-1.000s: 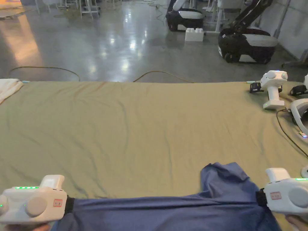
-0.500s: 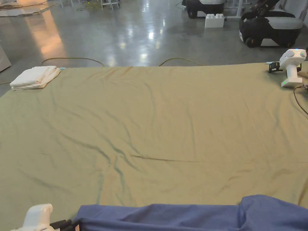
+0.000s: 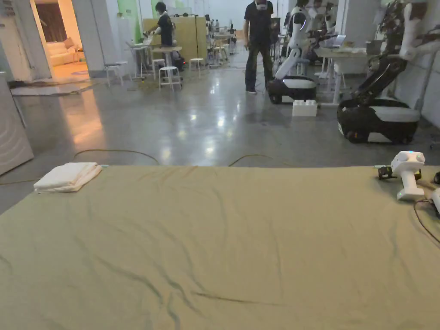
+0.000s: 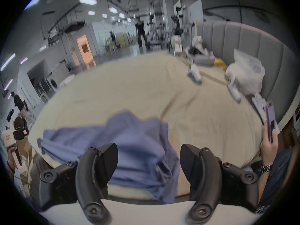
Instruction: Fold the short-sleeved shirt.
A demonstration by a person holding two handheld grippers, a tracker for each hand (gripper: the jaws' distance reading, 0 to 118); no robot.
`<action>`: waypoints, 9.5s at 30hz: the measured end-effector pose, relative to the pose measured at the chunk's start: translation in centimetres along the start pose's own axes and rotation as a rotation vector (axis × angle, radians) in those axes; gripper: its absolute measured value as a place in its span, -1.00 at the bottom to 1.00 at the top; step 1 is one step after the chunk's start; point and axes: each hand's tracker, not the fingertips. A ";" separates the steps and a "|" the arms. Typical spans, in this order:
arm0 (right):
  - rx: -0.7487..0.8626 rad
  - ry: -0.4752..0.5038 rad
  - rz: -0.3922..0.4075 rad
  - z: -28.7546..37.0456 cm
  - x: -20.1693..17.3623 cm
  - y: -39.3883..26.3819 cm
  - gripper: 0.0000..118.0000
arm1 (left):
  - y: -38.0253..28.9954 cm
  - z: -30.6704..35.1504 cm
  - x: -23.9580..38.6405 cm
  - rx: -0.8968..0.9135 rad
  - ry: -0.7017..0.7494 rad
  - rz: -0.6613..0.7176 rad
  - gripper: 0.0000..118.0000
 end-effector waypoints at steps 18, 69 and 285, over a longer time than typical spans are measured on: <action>0.544 0.156 0.247 12.6 -13.1 5.2 -0.78 | 7.3 13.7 12.6 0.536 0.095 -0.199 -0.93; 0.255 0.161 0.122 9.9 -12.6 2.8 -1.00 | -7.3 -11.5 -10.2 -0.284 -0.319 0.887 -0.87; 0.609 0.158 0.196 14.8 -13.5 9.5 -1.00 | 11.8 14.1 13.7 0.573 0.167 -0.176 -1.00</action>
